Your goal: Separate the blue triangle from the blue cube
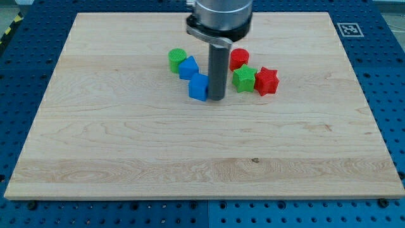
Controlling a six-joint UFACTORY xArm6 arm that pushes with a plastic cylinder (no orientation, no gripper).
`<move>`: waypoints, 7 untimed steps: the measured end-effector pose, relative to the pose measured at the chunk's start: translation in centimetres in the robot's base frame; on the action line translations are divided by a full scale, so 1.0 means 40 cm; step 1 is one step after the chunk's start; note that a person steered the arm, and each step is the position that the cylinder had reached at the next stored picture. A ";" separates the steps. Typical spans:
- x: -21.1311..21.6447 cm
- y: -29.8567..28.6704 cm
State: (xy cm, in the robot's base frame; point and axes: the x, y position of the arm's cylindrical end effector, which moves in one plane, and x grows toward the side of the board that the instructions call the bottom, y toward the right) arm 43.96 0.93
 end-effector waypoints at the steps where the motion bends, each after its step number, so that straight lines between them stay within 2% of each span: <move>1: -0.004 -0.047; 2: -0.004 -0.086; 3: 0.019 -0.007; 4: -0.014 0.078; 6: -0.113 0.043; 7: -0.114 -0.056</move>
State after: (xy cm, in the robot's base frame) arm 39.40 -1.32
